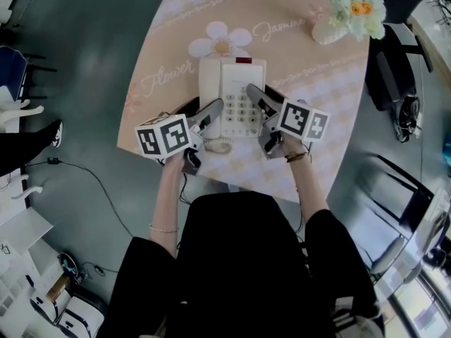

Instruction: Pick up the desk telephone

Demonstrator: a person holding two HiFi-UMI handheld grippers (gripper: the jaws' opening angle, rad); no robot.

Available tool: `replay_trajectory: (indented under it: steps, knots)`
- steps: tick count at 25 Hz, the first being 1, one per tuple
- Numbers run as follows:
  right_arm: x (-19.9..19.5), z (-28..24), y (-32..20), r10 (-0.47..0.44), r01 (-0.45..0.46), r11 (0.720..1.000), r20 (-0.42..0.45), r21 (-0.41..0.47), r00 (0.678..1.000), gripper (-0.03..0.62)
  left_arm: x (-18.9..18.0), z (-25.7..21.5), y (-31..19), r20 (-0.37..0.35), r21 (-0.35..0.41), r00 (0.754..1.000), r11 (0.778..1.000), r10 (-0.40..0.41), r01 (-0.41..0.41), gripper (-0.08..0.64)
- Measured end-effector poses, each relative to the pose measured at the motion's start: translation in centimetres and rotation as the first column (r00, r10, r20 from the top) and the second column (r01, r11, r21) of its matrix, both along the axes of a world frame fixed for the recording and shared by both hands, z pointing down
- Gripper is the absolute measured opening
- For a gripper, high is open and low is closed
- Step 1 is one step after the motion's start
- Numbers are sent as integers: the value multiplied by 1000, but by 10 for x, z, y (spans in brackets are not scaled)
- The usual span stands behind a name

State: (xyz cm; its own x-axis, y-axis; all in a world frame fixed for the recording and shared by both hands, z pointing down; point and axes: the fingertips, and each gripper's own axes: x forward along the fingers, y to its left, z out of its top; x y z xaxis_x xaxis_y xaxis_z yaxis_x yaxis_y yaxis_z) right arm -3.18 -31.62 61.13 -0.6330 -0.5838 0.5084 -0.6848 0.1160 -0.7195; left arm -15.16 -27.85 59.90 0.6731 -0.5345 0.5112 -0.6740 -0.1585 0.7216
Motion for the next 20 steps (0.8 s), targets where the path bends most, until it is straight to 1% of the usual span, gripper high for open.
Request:
replay_trajectory:
  steps: [9, 13, 20]
  knots:
    - [2, 1, 3, 36, -36, 999, -1, -11, 999, 199, -1, 3, 3, 25, -21, 1000, 1000, -6, 7, 295]
    - [3, -2, 2, 49, -49, 999, 6, -13, 999, 198, -3, 0, 4, 33, -27, 999, 999, -24, 25, 295]
    - [6, -22, 1, 51, -51, 999, 11, 16, 999, 198, 1, -20, 2, 29, 1, 999, 999, -32, 32, 293]
